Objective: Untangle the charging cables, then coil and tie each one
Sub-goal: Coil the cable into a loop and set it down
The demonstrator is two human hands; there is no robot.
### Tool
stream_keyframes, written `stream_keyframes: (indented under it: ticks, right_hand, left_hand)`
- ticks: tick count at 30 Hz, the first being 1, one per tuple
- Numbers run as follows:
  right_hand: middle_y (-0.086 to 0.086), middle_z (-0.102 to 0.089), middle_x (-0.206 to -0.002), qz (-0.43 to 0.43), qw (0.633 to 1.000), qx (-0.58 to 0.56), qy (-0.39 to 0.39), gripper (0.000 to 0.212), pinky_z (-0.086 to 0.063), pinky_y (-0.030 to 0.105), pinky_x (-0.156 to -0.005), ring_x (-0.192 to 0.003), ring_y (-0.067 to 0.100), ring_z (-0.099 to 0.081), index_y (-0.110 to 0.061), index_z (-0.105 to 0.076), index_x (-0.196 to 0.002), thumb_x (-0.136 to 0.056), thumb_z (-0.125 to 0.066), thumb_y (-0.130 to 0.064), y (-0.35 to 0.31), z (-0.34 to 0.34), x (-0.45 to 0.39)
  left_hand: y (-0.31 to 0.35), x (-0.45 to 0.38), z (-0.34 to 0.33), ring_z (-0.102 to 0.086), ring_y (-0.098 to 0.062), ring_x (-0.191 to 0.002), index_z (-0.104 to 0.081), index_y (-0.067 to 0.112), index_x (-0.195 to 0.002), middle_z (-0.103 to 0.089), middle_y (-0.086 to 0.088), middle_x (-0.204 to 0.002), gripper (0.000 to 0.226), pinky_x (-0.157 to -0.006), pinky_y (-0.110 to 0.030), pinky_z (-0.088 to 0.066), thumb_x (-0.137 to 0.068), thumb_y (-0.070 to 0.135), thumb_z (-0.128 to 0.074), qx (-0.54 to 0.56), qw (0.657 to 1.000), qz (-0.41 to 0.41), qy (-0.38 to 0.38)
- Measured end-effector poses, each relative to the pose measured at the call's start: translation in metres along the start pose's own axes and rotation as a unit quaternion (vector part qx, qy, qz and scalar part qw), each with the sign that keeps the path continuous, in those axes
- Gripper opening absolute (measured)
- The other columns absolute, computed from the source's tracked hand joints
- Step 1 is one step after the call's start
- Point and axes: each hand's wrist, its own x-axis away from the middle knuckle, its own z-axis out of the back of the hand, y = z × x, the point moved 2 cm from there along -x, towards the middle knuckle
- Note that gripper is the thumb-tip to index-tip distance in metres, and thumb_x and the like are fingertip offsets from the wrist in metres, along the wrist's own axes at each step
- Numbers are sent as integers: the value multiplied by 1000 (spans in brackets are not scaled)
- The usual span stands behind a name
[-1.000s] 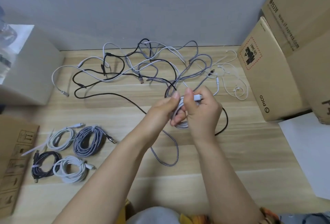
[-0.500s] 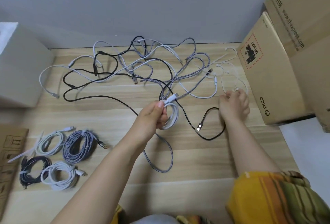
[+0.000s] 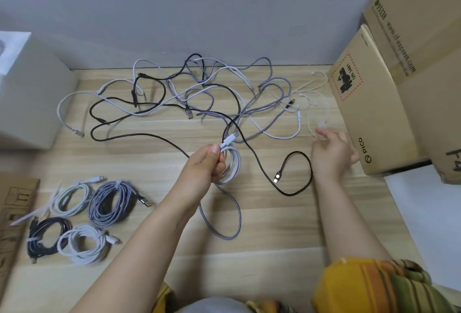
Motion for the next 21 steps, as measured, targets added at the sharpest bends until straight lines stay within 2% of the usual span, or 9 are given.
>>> stream_keyframes:
  ticks: [2, 4, 8, 10, 11, 14, 18, 21]
  right_hand:
    - [-1, -66, -101, 20, 996, -82, 26, 22, -31, 25, -86, -89, 10, -58, -13, -72, -94, -79, -61, -1, -13, 12, 8]
    - [0, -64, -92, 35, 980, -196, 9, 21, -47, 25, -81, -82, 11, -58, -9, -72, -92, -80, -59, 4, -34, 24, 21]
    - [-8, -66, -77, 8, 928, -368, -58, 23, -48, 16, -61, -60, 5, -61, -16, -68, -88, -84, -60, 5, -82, 45, 64]
    - [-8, -69, -67, -28, 889, -444, -104, 20, -47, 16, -52, -50, 6, -59, -16, -65, -87, -87, -58, 3, -103, 52, 86]
    - [-8, -69, -65, -39, 874, -468, -127, 19, -46, 17, -49, -47, 7, -59, -16, -63, -88, -89, -56, 1, -110, 56, 96]
    - [-5, -69, -66, -61, 831, -519, -190, 12, -45, 18, -45, -42, 10, -57, -13, -55, -87, -92, -51, -3, -126, 63, 124]
    - [-1, -67, -61, -85, 802, -531, -261, 7, -43, 21, -42, -36, 12, -51, -11, -51, -82, -89, -54, -11, -134, 66, 145]
    - [0, -61, -54, -113, 789, -507, -328, 8, -38, 18, -38, -32, 12, -46, -9, -51, -81, -89, -54, -11, -139, 65, 159]
  left_hand:
    - [1, 5, 2, -30, -4, -46, -40, 14, -73, -37, 13, -49, 31, -50, -15, -28, -102, 19, -29, 9, 1000, 0, 4]
    - [2, 11, 3, -27, -5, -46, -39, 14, -74, -36, 13, -50, 31, -55, -19, -27, -102, 21, -29, 27, 1000, 2, 0]
    - [4, 25, 6, -30, -5, -47, -41, 16, -74, -38, 13, -53, 32, -71, -38, -44, -103, 25, -29, 51, 999, 10, -12]
    - [5, 33, 8, -34, -4, -48, -42, 15, -75, -38, 13, -53, 33, -72, -38, -52, -102, 26, -29, 71, 997, 7, -4]
    - [5, 35, 9, -35, -3, -48, -43, 15, -75, -38, 13, -53, 33, -68, -34, -54, -102, 26, -29, 77, 997, 3, 6]
    - [7, 46, 17, -36, -2, -47, -43, 15, -74, -38, 14, -51, 34, -57, -25, -48, -102, 25, -29, 68, 996, -29, 45]
    - [7, 52, 24, -37, -6, -51, -44, 15, -74, -38, 14, -52, 34, -56, -25, -43, -101, 32, -34, 83, 993, -77, 45]
    - [10, 59, 25, -40, -12, -56, -47, 17, -75, -41, 13, -55, 30, -57, -25, -43, -89, 42, -37, 70, 989, -121, 42]
